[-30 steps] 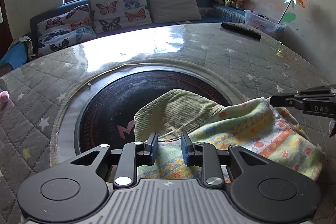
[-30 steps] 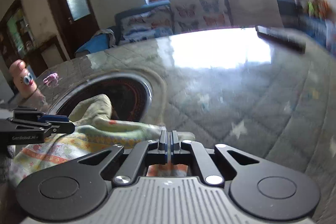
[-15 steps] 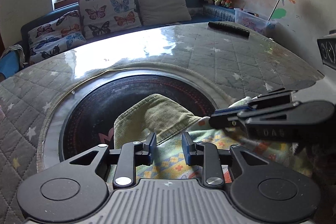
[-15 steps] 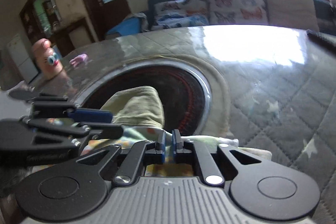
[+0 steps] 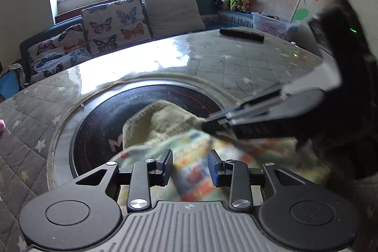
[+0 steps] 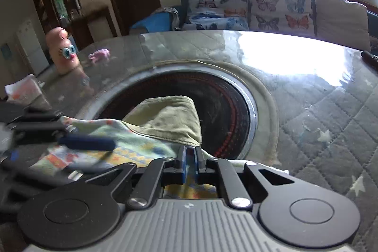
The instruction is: Fold clothes
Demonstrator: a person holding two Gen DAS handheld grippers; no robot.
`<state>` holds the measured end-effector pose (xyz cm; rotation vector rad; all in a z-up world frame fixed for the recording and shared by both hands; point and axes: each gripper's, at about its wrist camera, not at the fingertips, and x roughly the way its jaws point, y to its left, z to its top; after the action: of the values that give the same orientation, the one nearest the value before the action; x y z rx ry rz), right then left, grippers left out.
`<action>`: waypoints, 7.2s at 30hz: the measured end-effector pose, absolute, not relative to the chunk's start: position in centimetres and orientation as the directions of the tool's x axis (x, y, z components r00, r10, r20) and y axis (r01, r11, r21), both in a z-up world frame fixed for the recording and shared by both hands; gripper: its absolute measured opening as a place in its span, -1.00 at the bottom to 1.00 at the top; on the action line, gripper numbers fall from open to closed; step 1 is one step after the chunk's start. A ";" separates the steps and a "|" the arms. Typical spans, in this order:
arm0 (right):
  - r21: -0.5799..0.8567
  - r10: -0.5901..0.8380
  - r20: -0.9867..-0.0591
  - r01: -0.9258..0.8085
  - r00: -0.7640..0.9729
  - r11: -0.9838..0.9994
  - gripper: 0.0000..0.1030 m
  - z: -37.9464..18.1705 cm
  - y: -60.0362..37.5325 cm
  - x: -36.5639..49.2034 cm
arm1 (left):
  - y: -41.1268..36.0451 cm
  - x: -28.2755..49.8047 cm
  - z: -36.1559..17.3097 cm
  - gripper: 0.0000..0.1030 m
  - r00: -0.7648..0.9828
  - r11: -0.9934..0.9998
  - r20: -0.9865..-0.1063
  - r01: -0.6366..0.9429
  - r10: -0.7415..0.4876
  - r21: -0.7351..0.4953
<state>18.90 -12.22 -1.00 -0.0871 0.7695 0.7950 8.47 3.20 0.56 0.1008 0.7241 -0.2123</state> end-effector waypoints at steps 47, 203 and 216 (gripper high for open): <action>0.169 0.601 -0.649 -0.681 0.467 0.713 -0.38 0.1 -20.9 8.6 | 7.1 -2.0 0.1 -0.09 0.764 0.996 -0.639 0.063 -0.091 -0.067; -0.220 0.698 -0.672 -0.966 0.248 0.132 0.00 0.9 -2.4 0.4 | 17.8 -1.4 1.6 0.71 0.739 0.942 -0.673 -0.249 0.035 -0.224; -0.222 0.698 -0.669 -0.965 0.255 0.141 -0.76 -0.2 -1.1 -0.2 | 18.3 -0.3 0.8 0.71 0.711 0.865 -0.699 -0.300 -0.079 -0.403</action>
<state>-0.24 -1.14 -0.20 -0.7023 0.4624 1.2639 -0.28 18.26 0.84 -0.5247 0.7789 0.1290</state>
